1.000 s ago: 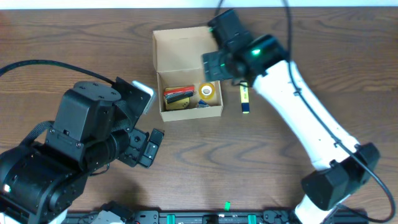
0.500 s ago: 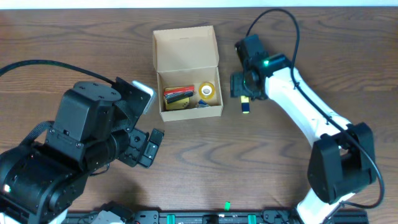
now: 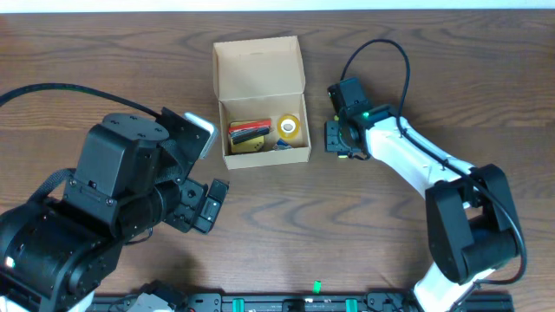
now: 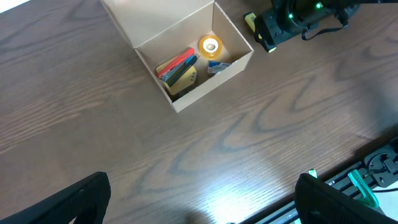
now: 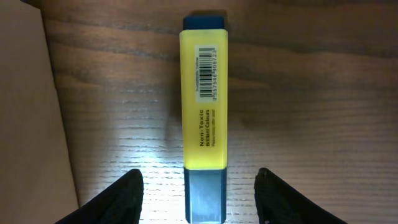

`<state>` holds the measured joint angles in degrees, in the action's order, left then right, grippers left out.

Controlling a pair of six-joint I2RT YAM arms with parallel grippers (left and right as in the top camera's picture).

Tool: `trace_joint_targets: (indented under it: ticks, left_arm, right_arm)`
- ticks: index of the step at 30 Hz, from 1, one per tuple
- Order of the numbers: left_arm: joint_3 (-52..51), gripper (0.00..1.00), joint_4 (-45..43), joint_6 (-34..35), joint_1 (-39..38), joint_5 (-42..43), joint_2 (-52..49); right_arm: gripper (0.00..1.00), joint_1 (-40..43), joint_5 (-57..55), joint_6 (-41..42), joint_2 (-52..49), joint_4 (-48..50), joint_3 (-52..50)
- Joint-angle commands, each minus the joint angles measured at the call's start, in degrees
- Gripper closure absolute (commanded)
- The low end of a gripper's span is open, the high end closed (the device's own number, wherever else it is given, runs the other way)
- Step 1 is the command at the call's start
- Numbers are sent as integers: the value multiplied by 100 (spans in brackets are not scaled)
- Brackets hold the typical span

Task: Pack container
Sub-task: 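Move the right gripper over the yellow highlighter, then lower the right gripper and grasp the yellow highlighter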

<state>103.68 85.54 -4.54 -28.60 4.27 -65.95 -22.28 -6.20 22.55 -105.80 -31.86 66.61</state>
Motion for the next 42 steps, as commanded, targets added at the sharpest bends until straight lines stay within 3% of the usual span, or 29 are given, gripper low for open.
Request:
trace_joint_targets:
  ticks: [1,19,21,30,42]
  left_arm:
    - [-44,5,15,-20,17,-22,2]
    - [-44,5,15,-20,17,-22,2]
    - [-44,5,17,-17,20,-22,2]
    - [-44,5,15,-20,20,-22,2]
    - [-44,5,17,-20,17,-22,2]
  right_arm:
    - [43,13,-155,-35,-42,234,-120]
    - [42,24,-302,-140,-514,1040,-413]
    - [48,24,-302,-138,-527,1043,-413]
    - [99,28,-304,-173,-505,1025,-306]
    - [99,-17,-378,-1003,409,511,1871]
